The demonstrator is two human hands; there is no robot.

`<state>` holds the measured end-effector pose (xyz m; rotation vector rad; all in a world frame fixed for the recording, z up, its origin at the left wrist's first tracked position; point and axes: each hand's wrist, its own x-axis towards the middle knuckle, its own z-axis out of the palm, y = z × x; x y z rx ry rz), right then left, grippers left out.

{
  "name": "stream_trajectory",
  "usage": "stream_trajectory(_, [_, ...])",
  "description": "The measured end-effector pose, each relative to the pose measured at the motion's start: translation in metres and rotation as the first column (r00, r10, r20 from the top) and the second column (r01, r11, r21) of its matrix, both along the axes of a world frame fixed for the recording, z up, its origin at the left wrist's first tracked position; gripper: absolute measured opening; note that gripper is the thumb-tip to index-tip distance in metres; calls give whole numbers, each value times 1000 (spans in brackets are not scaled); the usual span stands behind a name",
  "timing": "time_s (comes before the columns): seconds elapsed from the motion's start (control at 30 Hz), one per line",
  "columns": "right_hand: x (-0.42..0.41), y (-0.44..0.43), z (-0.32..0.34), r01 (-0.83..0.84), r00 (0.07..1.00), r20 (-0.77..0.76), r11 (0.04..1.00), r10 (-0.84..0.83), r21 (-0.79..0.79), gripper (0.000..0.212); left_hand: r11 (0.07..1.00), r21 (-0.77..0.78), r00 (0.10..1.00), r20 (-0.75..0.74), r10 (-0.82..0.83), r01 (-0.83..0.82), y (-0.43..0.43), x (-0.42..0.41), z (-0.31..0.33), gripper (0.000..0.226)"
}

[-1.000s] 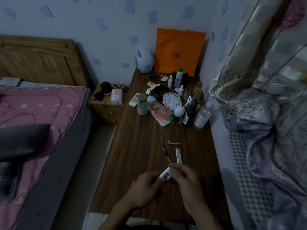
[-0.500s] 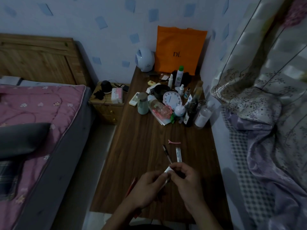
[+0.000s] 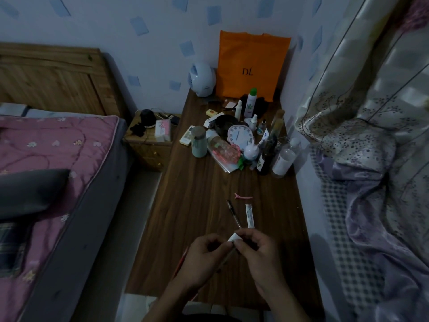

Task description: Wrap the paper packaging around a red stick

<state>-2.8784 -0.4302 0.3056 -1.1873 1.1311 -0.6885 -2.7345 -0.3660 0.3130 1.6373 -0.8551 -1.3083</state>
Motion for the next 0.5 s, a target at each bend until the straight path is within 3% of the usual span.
stream_trajectory(0.2, [4,2,-5,30,999,43,997,-33,70,26,995,-15,995,-17,103,-103,1,-1,3,14])
stream_trajectory(0.33, [5,5,-11,-35,999,1,985,35,167,13,989,5,985,-85,149,-149,5,2,-2,13])
stream_trajectory(0.5, [10,7,-17,3,1000,-26,990,1,139,15,994,48,993,-57,103,-100,6,7,-8,14])
